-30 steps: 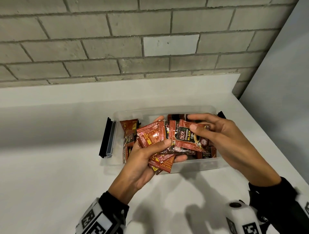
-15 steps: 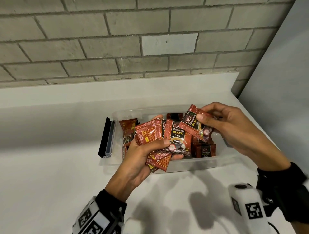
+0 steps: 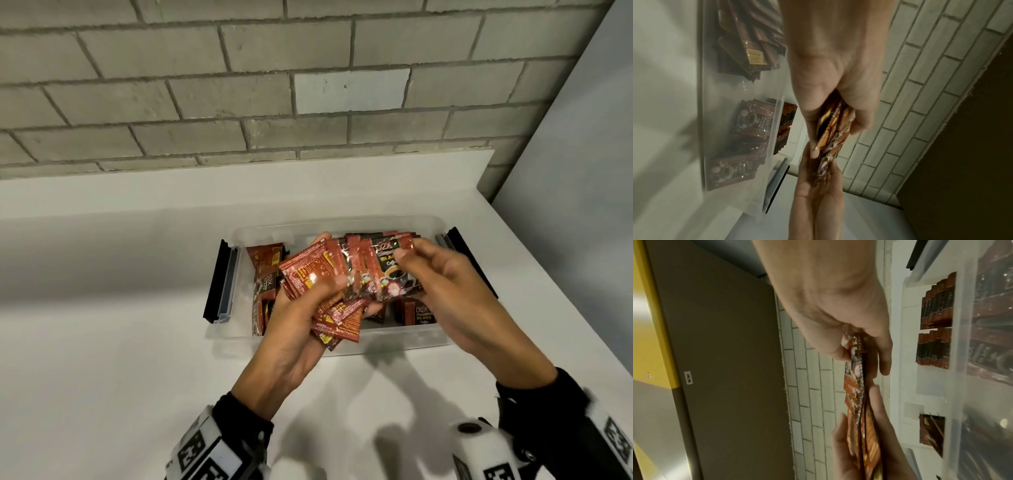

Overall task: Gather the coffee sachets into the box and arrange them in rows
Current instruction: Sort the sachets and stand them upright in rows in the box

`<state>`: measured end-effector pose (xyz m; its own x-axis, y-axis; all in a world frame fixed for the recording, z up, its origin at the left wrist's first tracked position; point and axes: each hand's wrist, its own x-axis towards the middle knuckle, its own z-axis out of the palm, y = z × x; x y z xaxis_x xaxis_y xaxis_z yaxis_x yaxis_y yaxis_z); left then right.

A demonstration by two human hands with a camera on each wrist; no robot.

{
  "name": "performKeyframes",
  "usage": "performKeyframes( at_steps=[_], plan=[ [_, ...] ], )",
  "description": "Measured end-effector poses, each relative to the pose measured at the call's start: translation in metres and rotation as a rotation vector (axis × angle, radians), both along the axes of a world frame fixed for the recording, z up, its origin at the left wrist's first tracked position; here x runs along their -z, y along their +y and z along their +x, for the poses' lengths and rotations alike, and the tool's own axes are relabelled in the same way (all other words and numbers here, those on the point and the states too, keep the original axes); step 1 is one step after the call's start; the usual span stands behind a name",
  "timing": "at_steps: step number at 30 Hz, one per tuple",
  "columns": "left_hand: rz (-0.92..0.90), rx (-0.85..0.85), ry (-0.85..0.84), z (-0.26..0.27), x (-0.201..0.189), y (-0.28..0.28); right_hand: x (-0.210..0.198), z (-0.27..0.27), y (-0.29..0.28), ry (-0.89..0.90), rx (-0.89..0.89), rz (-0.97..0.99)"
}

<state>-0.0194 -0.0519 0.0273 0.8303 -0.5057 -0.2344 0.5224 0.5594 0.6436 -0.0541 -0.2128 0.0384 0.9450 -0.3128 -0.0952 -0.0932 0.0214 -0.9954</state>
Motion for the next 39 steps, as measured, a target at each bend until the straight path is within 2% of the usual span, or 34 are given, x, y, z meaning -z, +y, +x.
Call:
performKeyframes(
  at_steps=[3,7,14,16,18,20,22,24,26,27,29,34,37,39],
  plan=[
    [-0.04,0.048,-0.02,0.001,-0.002,0.004,-0.007,0.001,-0.011,-0.007,0.042,-0.019],
    [0.01,0.078,-0.053,0.002,-0.004,0.004,-0.008,0.001,-0.013,0.026,-0.042,-0.013],
    [-0.012,0.054,0.007,0.001,-0.003,0.005,-0.005,0.0,-0.01,0.039,-0.015,0.06],
    [0.023,-0.018,-0.015,0.002,-0.002,0.006,-0.004,-0.001,-0.01,0.063,0.025,0.086],
    [0.158,-0.144,-0.15,0.004,0.0,0.007,-0.003,-0.003,-0.011,0.095,0.064,0.105],
    [0.333,-0.271,-0.358,0.004,-0.001,0.009,-0.002,-0.006,-0.009,0.132,0.068,0.122],
    [0.4,-0.302,-0.663,0.0,-0.003,0.009,0.001,-0.008,-0.004,0.169,0.044,0.135],
    [0.482,-0.26,-1.049,-0.002,0.0,0.008,0.003,-0.007,0.002,0.187,0.018,0.161],
    [0.673,-0.188,-1.454,0.0,0.011,0.008,0.003,-0.006,0.007,0.147,0.017,0.269],
    [0.766,-0.148,-1.59,0.002,0.015,0.009,0.002,-0.005,0.009,0.116,0.018,0.341],
    [0.888,-0.11,-1.714,0.003,0.019,0.01,0.001,-0.006,0.011,0.081,0.008,0.418],
    [1.01,-0.112,-1.839,0.001,0.024,0.01,0.003,-0.008,0.017,0.055,-0.049,0.522],
    [1.042,-0.088,-1.887,0.002,0.026,0.009,0.005,-0.009,0.018,0.035,-0.095,0.549],
    [0.998,-0.076,-1.856,0.003,0.029,0.009,0.006,-0.009,0.017,0.03,-0.109,0.55]
  ],
)
